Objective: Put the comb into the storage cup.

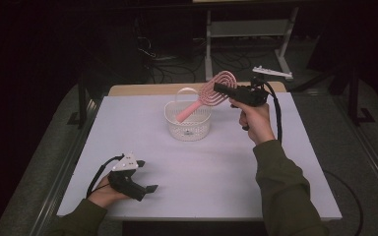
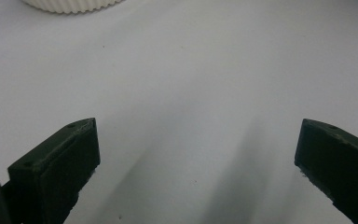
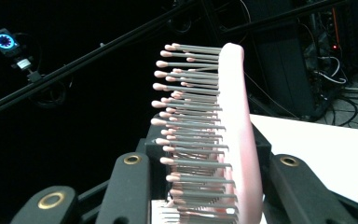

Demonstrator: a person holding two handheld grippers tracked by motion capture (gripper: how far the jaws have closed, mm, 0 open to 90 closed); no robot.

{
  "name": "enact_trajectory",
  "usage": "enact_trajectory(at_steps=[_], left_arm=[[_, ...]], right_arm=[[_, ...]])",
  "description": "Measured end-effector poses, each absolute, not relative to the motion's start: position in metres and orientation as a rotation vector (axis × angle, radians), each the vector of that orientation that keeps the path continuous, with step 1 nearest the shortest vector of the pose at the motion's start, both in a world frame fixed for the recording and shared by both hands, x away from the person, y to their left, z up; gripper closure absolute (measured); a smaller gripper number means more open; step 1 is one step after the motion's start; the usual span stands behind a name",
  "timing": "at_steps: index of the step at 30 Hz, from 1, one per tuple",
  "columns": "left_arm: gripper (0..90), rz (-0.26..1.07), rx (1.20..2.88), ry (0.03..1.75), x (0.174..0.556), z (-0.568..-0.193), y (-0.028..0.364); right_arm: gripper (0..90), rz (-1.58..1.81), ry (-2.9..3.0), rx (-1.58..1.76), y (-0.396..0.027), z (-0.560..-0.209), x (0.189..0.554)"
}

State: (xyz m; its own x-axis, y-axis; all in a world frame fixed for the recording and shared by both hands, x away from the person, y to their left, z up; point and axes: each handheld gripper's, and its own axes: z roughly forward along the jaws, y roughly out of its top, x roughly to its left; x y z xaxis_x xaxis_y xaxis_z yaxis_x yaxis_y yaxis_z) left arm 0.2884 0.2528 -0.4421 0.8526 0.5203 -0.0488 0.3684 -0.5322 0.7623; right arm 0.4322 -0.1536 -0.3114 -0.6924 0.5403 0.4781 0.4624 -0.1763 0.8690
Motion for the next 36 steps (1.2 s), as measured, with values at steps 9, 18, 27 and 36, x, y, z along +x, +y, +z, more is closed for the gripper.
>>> enact_trajectory(at_steps=[9, 18, 27, 36], left_arm=[[0.0, 0.233, 2.192, 0.641, 0.288, -0.442, 0.252], [0.0, 0.231, 2.192, 0.641, 0.288, -0.443, 0.251], [0.0, 0.231, 2.2, 0.639, 0.288, -0.443, 0.251], [0.0, 0.23, 2.199, 0.641, 0.288, -0.443, 0.251]], right_arm=[[63.1, 1.995, 1.97, 1.237, -0.148, -0.32, 0.44], [63.0, 1.967, 1.973, 1.256, -0.141, -0.328, 0.446], [63.0, 1.949, 1.992, 1.262, -0.131, -0.334, 0.449], [63.0, 1.938, 1.999, 1.267, -0.119, -0.342, 0.451]])
